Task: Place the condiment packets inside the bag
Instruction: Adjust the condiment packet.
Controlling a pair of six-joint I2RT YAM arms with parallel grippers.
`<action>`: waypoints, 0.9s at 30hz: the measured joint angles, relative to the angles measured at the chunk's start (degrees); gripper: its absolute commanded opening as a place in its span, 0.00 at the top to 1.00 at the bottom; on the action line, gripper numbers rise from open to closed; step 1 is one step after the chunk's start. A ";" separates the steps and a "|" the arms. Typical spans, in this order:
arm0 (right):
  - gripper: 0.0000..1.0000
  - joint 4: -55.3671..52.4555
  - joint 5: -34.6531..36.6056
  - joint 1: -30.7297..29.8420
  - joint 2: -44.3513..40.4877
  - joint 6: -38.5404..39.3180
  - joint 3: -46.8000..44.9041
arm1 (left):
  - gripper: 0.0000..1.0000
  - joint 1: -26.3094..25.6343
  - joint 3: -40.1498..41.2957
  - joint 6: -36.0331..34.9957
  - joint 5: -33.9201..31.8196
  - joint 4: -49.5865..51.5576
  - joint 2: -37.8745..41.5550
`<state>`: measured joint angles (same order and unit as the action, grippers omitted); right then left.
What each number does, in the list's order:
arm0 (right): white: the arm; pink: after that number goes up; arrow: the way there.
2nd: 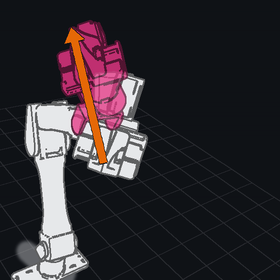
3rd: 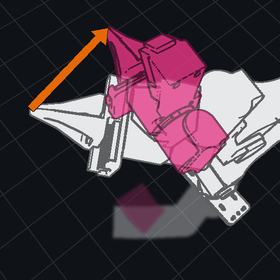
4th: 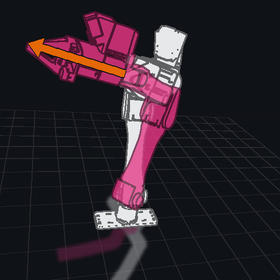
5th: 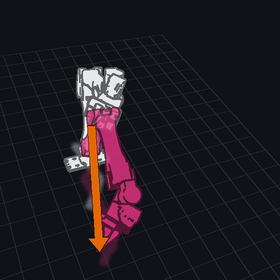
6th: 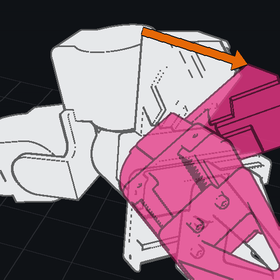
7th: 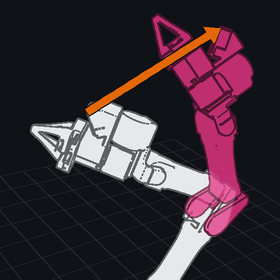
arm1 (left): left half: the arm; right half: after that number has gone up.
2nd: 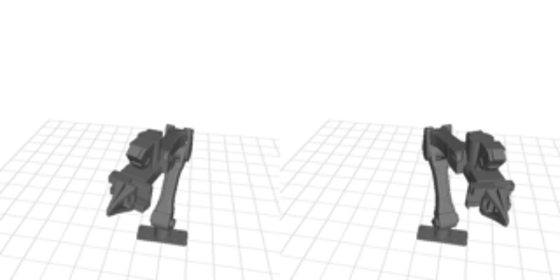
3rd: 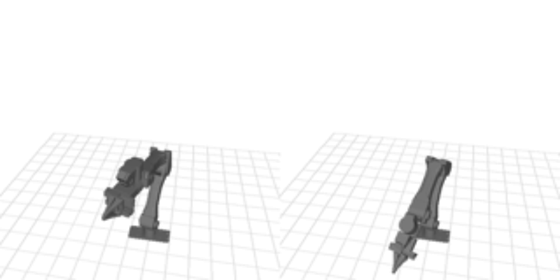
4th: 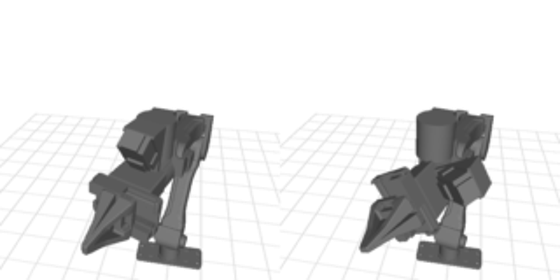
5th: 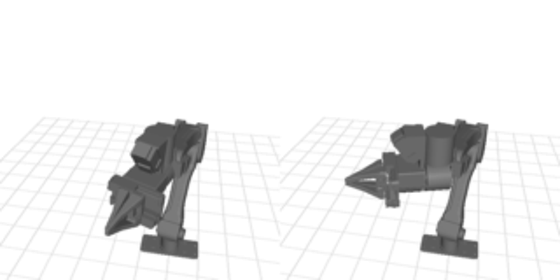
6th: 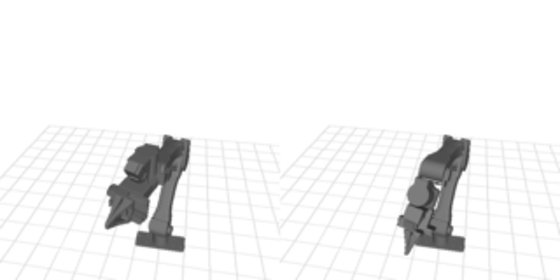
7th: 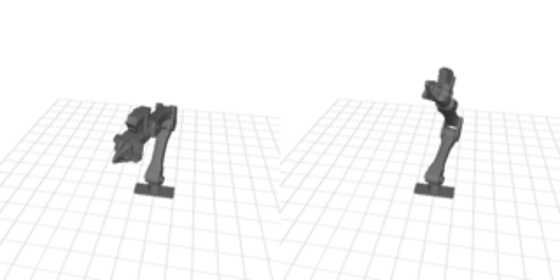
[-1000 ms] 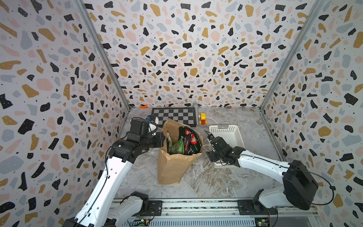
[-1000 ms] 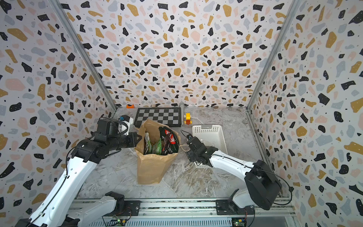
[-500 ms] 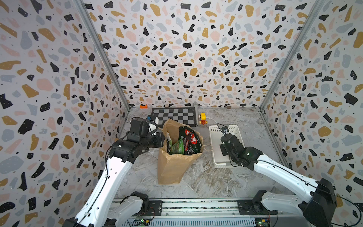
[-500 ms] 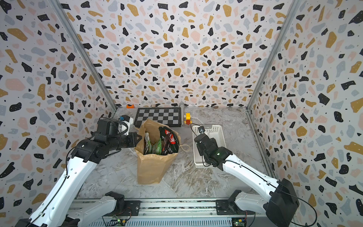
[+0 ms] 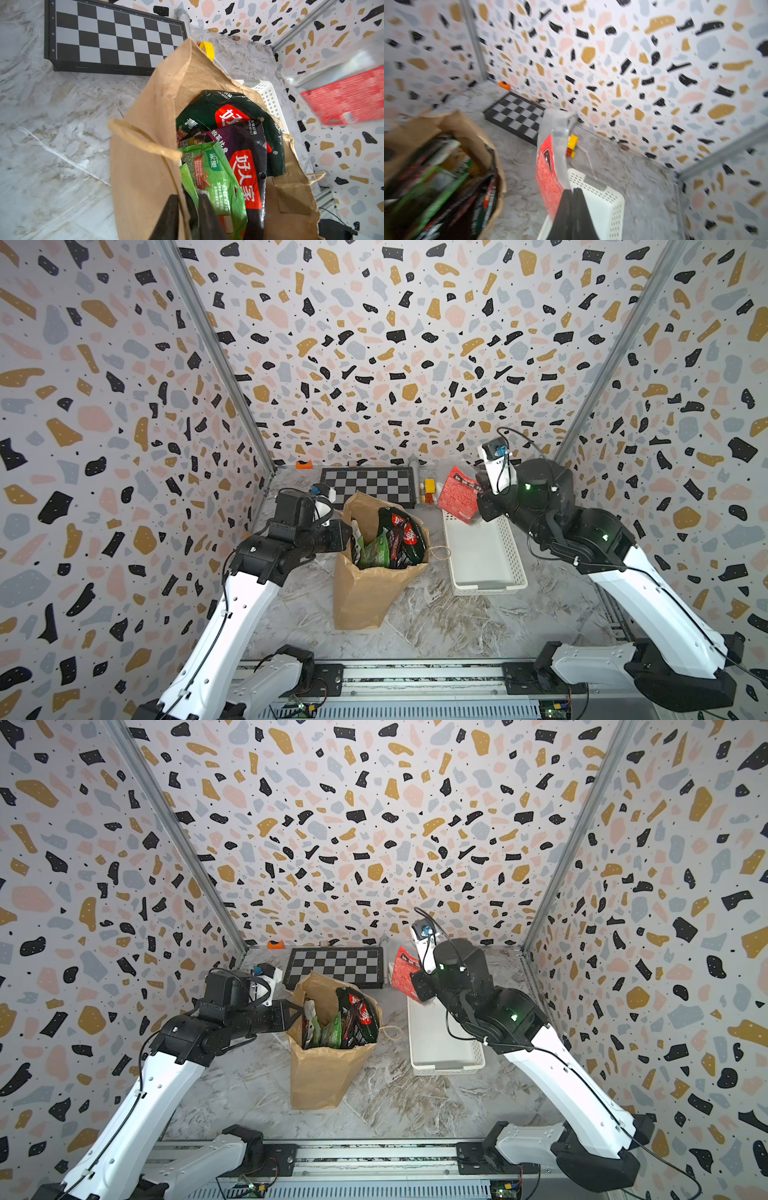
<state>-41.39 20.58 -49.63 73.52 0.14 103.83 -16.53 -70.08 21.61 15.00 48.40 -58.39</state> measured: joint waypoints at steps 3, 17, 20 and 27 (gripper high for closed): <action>1.00 -0.66 -8.07 -1.57 4.37 0.13 8.13 | 0.72 0.00 0.00 -0.02 -0.09 0.04 0.39; 1.00 1.18 -32.13 -5.07 18.43 -6.08 13.16 | 0.94 0.02 -0.04 -0.63 -2.56 1.75 3.98; 1.00 2.56 -32.76 -5.46 19.76 -8.20 13.16 | 1.00 0.00 -0.04 -0.85 -3.02 1.88 4.24; 1.00 0.63 -28.41 -5.75 23.54 -12.76 16.59 | 0.66 0.00 -0.24 -0.79 -3.50 1.97 4.39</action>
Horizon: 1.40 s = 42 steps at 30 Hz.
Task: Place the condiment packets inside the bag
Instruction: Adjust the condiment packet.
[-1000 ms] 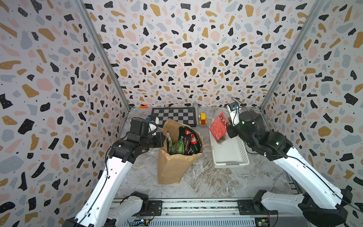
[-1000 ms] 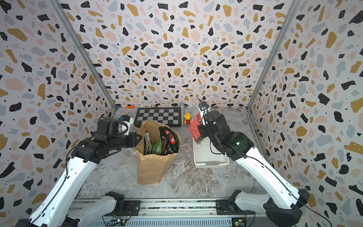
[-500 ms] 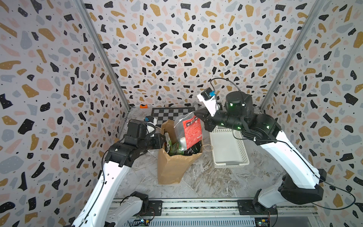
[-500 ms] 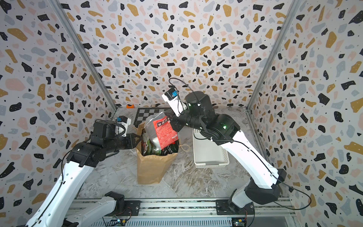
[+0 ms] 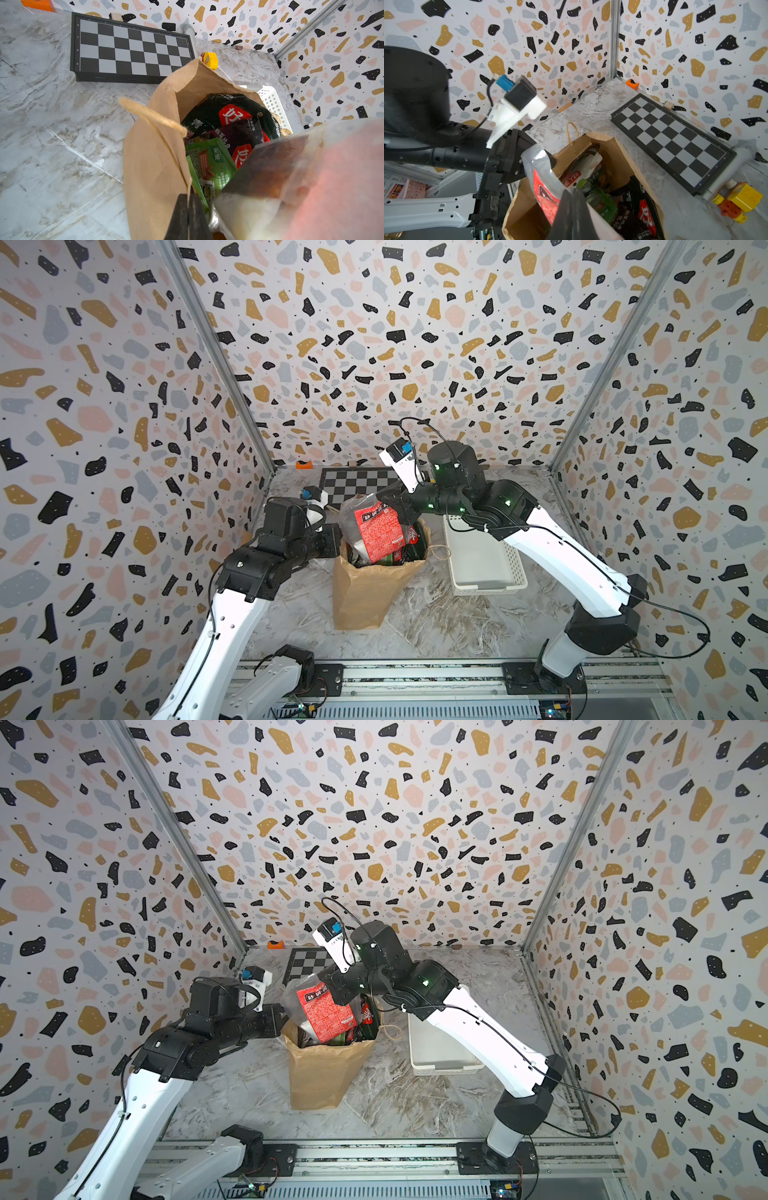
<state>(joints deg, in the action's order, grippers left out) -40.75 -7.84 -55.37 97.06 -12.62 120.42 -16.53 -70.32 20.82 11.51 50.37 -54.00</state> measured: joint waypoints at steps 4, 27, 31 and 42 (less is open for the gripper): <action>1.00 -3.85 5.42 -0.04 3.08 0.02 6.43 | 0.39 0.00 -1.55 -0.22 -1.66 0.07 0.39; 1.00 -9.79 -7.63 0.07 3.37 1.07 9.77 | 0.00 -0.04 9.07 -19.82 16.90 -34.10 4.90; 1.00 -12.31 -10.91 0.07 2.82 3.54 9.77 | 0.04 -0.04 9.07 -23.06 18.40 -34.45 3.26; 1.00 -15.80 -18.60 0.96 -0.66 10.19 9.84 | 0.03 -0.04 9.05 -26.01 31.76 -38.86 3.04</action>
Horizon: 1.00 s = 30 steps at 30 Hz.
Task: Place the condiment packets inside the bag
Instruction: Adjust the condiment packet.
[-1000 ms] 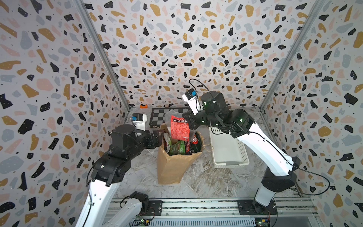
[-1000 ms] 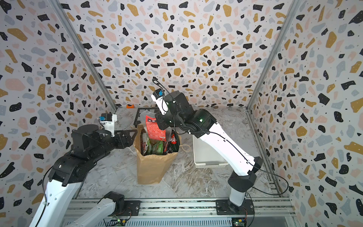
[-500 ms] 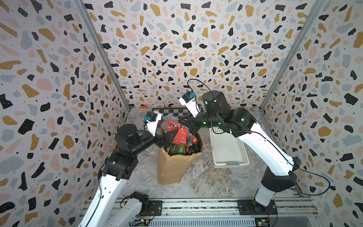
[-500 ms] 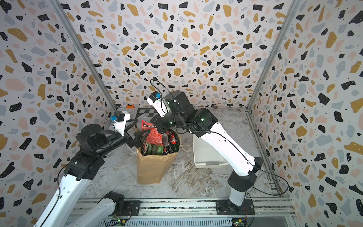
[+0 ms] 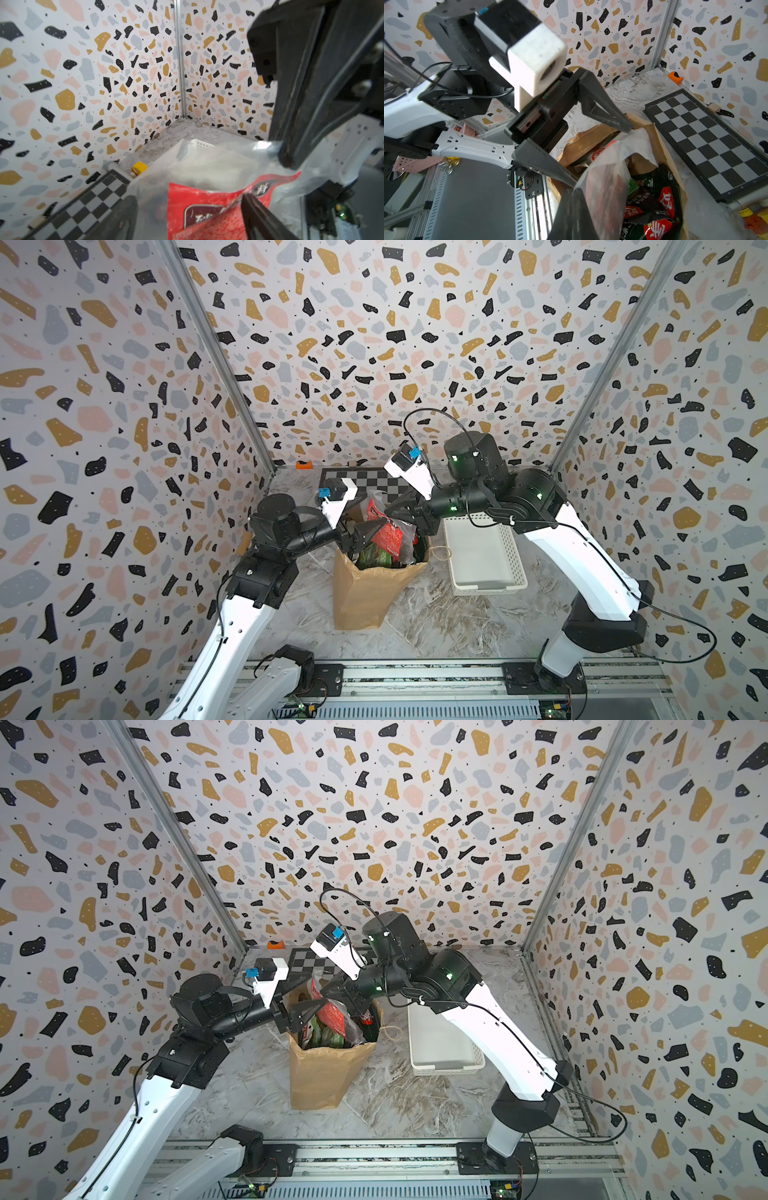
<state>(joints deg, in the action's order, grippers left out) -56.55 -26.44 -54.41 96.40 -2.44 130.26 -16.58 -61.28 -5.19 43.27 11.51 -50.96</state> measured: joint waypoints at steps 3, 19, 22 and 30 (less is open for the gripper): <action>1.00 -1.53 -1.42 0.90 -0.09 1.64 0.00 | 0.01 0.00 0.07 -0.87 0.33 -0.04 0.55; 1.00 -6.14 -4.66 2.34 -0.17 7.67 0.00 | 0.50 0.00 0.04 -1.68 9.42 1.55 -0.15; 1.00 -6.10 -4.66 2.34 -0.15 7.78 0.00 | 0.67 0.00 -0.35 -1.55 11.23 2.95 -1.99; 0.55 -5.55 -4.79 2.64 -0.17 8.63 0.00 | 1.00 -0.48 -0.63 -1.22 13.27 4.48 -1.22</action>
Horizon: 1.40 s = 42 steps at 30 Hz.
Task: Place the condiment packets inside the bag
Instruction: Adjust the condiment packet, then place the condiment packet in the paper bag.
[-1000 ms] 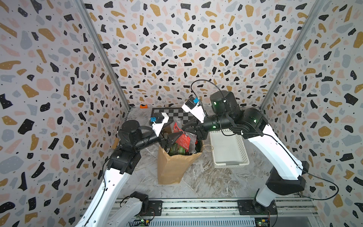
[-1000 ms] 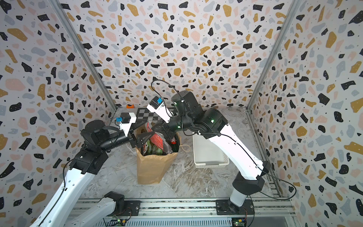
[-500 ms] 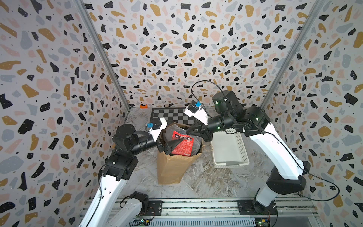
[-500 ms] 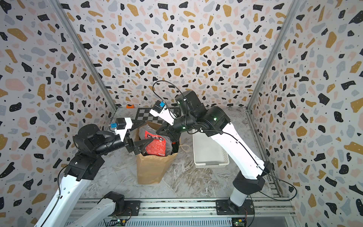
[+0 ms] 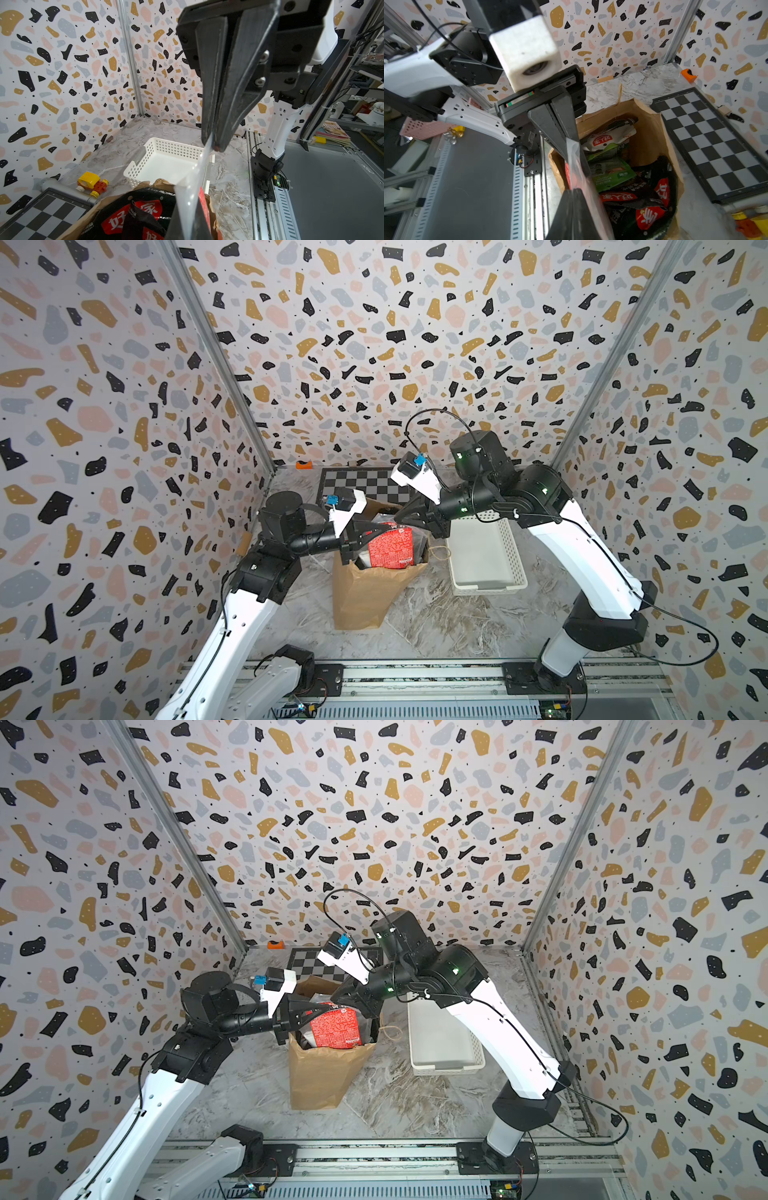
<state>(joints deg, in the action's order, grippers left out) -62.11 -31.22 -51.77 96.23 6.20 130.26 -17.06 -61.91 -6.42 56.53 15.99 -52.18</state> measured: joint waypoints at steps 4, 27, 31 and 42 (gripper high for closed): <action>0.35 -0.50 -0.52 0.00 -0.37 4.24 -0.26 | 1.00 0.02 0.00 0.00 -0.24 0.46 1.38; 1.00 -0.61 -1.60 0.04 3.43 12.11 -9.92 | 0.01 -0.09 -2.05 9.66 -18.25 1.44 4.72; 1.00 9.20 8.41 -0.37 -0.02 -1.14 -19.39 | 0.06 -0.09 -8.57 14.40 -41.27 11.87 3.87; 1.00 38.42 23.47 -1.33 -9.09 -36.72 -38.38 | 0.34 0.11 -7.82 20.00 -55.76 30.49 0.52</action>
<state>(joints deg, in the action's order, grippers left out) -23.68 -7.75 -53.10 87.13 -30.52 91.88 -16.95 -69.73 13.58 0.78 46.48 -51.66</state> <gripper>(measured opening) 0.029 0.720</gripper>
